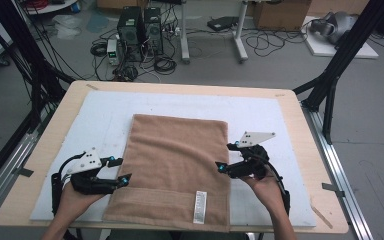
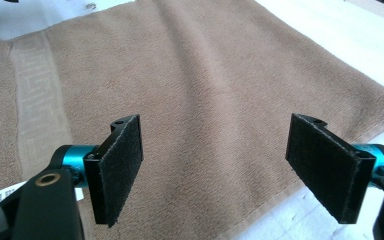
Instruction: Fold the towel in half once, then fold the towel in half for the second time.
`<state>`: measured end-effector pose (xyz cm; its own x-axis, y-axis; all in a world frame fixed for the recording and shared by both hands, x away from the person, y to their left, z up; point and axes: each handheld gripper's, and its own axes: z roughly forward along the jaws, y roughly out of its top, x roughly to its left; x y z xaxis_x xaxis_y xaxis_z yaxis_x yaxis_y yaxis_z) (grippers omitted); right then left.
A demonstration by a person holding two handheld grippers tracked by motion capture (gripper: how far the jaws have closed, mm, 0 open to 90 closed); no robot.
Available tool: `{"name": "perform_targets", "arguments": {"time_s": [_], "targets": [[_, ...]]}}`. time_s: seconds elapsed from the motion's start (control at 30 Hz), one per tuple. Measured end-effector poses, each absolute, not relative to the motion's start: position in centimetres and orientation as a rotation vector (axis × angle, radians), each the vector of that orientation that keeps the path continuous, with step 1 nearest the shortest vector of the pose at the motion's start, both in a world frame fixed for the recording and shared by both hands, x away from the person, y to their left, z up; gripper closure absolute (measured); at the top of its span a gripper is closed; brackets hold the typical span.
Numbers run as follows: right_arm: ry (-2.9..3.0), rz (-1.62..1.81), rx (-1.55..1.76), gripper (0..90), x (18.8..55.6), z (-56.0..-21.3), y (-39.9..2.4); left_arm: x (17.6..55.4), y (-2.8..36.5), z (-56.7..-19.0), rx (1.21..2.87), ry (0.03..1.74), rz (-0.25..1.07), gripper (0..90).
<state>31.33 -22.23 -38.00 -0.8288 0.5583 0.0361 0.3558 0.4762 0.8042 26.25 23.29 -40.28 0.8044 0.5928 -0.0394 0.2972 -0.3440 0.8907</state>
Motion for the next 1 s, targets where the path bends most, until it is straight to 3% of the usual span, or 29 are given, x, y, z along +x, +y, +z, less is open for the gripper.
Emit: {"name": "perform_targets", "arguments": {"time_s": [0.5, 0.77, 1.0], "targets": [[2.512, 1.257, 0.77, 21.6, 32.3, -38.2, -21.5, 28.2, 23.4, -39.7, 1.962, 0.708, 0.37, 37.2], [2.482, 1.234, 0.772, 21.7, 34.3, -37.2, -21.7, 31.9, 23.3, -38.2, 1.934, 0.762, 0.43, 38.0], [2.431, 1.218, 0.845, 22.5, 38.3, -36.0, -22.3, 36.7, 22.6, -36.8, 1.925, 0.824, 0.481, 38.8]]}}
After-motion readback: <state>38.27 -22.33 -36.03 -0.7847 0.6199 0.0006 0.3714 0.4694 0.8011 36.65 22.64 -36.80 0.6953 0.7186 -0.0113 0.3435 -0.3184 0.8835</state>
